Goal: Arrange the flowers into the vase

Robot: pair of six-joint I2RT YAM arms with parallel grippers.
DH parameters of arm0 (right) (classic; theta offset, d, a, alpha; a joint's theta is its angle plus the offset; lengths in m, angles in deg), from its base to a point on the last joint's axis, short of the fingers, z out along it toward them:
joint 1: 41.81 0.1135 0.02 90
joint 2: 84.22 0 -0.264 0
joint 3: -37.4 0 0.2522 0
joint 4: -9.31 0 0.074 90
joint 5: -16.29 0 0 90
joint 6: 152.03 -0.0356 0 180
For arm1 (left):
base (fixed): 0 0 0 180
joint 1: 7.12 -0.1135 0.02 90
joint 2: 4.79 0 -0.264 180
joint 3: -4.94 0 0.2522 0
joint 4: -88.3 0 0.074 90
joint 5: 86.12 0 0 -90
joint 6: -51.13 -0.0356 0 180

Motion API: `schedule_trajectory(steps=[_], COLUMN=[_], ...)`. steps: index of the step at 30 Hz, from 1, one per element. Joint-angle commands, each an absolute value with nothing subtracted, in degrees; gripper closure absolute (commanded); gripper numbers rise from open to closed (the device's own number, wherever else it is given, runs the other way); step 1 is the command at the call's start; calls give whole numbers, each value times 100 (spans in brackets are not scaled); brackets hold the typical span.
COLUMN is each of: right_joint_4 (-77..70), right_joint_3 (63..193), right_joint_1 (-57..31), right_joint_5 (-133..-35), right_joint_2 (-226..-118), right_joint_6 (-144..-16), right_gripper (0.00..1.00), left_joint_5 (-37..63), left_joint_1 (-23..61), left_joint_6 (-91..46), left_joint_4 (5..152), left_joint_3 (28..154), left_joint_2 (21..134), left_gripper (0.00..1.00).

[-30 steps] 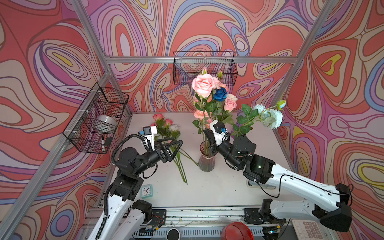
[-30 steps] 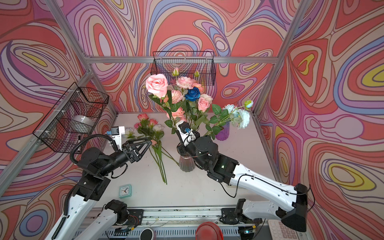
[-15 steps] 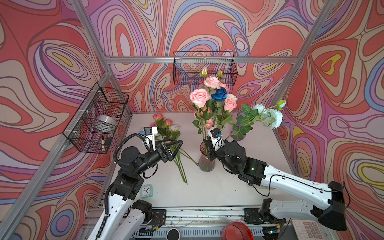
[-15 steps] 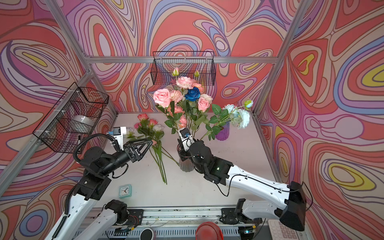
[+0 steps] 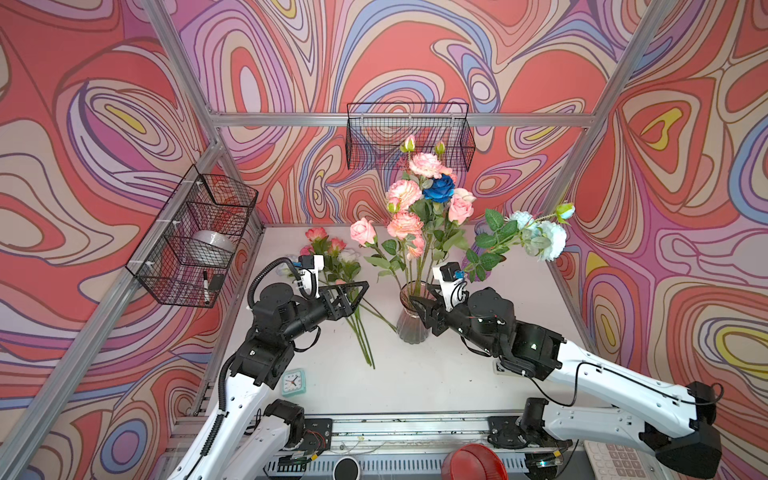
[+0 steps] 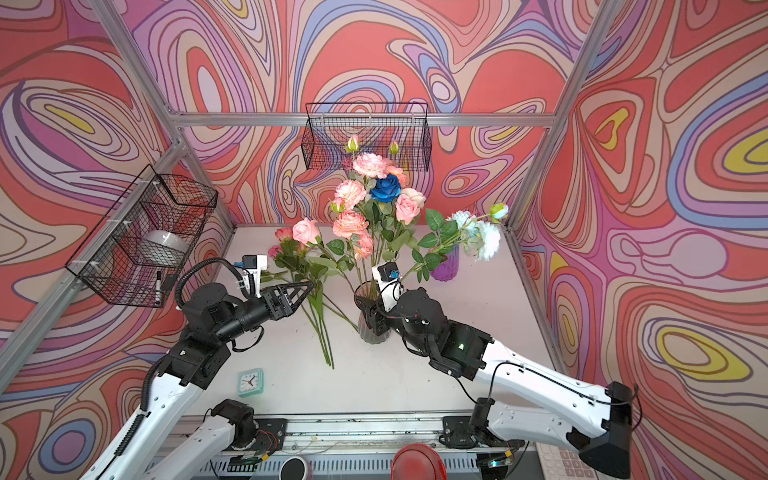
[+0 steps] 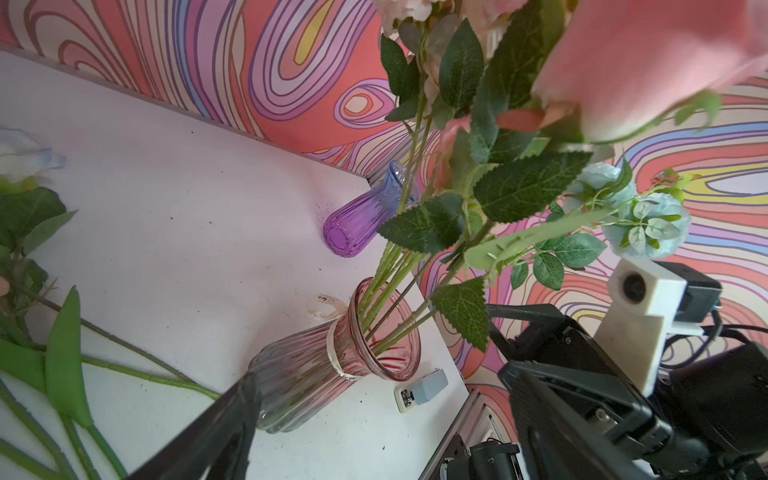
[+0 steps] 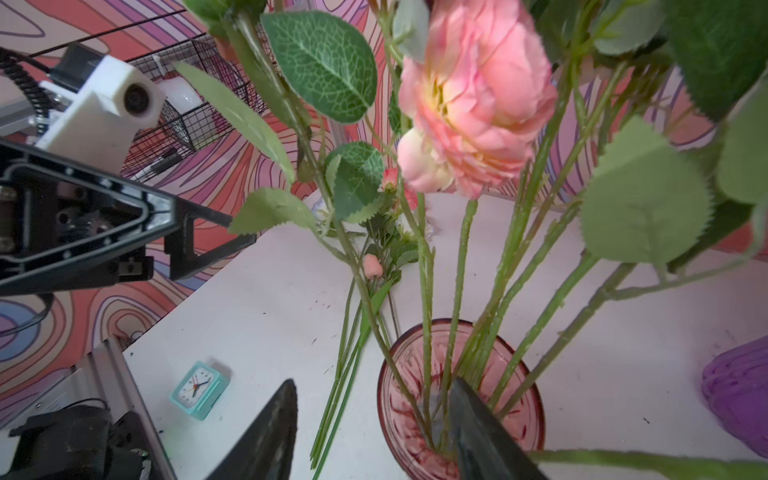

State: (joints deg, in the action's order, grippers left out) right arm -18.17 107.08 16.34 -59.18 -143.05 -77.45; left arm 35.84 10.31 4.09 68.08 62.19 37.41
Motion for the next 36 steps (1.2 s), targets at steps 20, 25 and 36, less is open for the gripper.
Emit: schedule_trajectory(steps=[20, 25, 36], right_joint_4=[-2652, -1993, -1002], right_joint_3=[8589, 8126, 7692], right_joint_1=[1888, 1718, 1044], right_joint_5=[-6205, -6434, -7139], right_joint_2=[-13483, -13752, -14498], right_joint_6=[-9001, -9073, -8998], right_gripper=[27, 25, 22], left_joint_5=[3440, 3450, 3472], left_joint_1=[1038, 1042, 1062], left_joint_6=[349, 408, 743], left_joint_4=[6583, 6636, 7386], left_joint_3=[5792, 5671, 5206], left_joint_2=[4168, 4348, 5373], left_gripper=[6, 6, 11])
